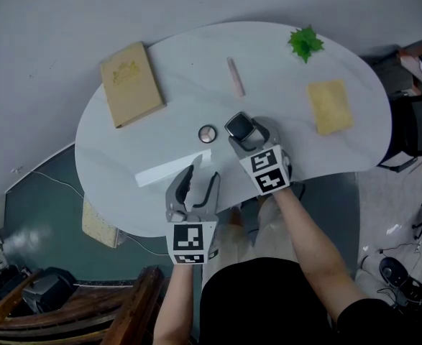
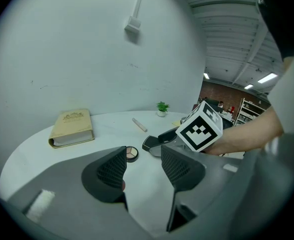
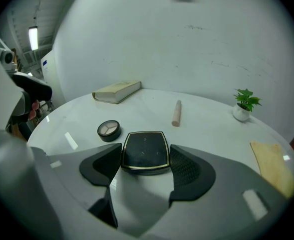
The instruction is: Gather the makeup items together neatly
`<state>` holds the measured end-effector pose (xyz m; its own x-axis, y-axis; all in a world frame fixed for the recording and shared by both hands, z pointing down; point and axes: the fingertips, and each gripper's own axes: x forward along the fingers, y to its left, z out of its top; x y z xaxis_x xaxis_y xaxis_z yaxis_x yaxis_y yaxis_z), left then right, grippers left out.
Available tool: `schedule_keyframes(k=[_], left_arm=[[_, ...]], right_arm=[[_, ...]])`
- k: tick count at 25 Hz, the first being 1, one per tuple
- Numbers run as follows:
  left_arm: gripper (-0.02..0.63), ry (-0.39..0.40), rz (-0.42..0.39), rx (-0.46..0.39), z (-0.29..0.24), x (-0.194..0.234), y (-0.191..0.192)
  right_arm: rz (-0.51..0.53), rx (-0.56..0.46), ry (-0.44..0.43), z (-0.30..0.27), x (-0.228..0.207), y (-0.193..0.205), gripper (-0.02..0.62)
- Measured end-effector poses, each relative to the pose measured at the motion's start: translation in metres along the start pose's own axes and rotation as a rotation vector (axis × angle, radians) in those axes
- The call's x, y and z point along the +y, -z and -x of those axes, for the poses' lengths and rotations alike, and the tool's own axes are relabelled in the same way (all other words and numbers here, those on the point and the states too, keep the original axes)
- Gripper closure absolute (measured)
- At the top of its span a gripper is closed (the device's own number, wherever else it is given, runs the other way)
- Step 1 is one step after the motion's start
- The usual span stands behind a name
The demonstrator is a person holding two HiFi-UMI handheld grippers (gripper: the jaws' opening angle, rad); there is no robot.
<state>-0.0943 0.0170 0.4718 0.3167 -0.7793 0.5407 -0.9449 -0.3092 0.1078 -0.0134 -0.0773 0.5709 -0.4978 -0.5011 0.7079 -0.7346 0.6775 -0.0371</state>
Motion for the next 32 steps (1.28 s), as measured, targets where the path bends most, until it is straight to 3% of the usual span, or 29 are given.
schedule_keyframes(k=[16,32], left_arm=[[0.39,0.003,0.015,-0.007,-0.002,0.007,0.004],[0.39,-0.018,0.02,-0.008,0.002,0.025,0.003]], right_arm=[[-0.253,0.003,0.188,-0.003,-0.006,0.002,0.284],[-0.351,0.015,0.25,-0.012,-0.001,-0.007,0.284]])
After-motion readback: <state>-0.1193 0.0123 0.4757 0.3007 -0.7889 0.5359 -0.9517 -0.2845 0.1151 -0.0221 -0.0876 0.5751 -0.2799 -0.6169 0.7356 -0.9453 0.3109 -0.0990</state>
